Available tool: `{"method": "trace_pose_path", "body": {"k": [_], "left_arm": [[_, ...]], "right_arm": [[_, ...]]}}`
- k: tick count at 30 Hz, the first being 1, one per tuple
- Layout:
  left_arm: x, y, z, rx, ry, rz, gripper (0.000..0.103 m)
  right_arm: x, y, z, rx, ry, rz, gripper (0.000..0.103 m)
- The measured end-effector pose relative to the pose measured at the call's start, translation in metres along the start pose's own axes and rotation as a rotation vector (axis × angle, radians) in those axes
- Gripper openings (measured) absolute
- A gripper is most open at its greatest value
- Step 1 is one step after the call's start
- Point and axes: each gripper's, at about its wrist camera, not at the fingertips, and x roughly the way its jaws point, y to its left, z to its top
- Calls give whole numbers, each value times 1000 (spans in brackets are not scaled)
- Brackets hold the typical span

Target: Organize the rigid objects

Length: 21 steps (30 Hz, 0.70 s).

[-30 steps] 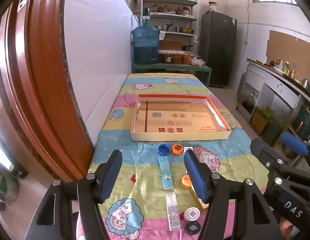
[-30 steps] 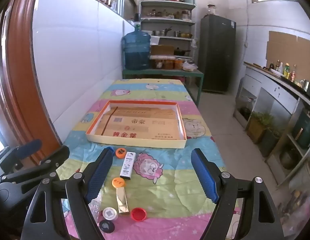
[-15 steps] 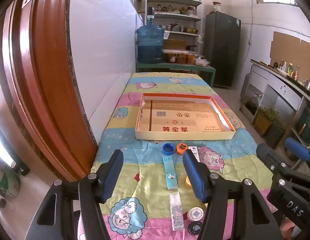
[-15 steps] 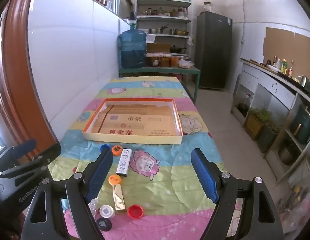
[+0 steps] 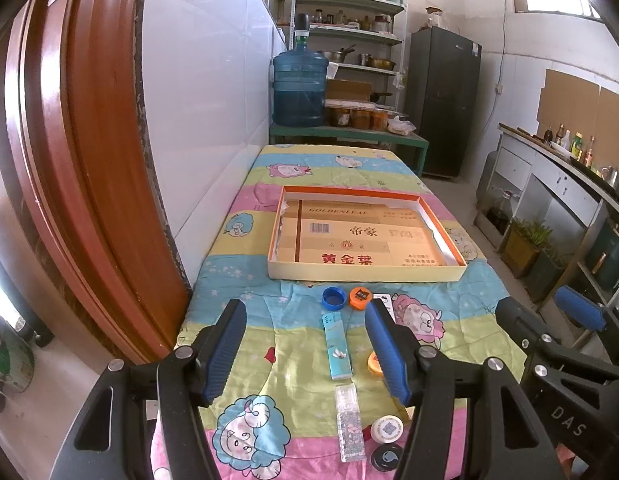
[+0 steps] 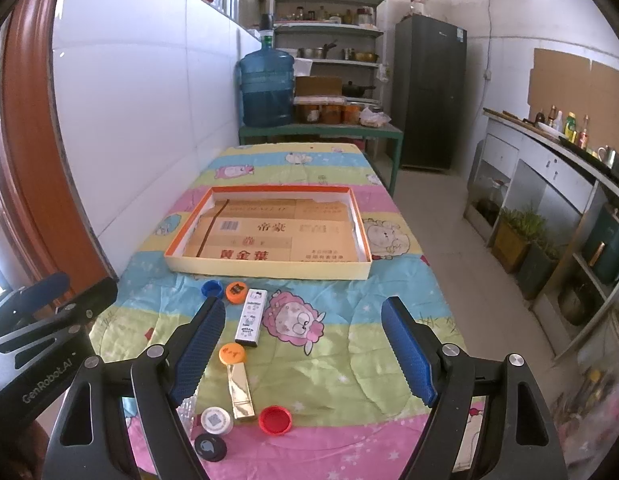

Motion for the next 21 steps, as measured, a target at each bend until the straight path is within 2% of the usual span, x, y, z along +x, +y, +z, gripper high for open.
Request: {"method": "trace_pose_path", "body": {"k": [21], "left_arm": [[9,-4,-3,-5,21,-12,62]], "right_arm": [[5,1,-4,11,15,14,82]]}}
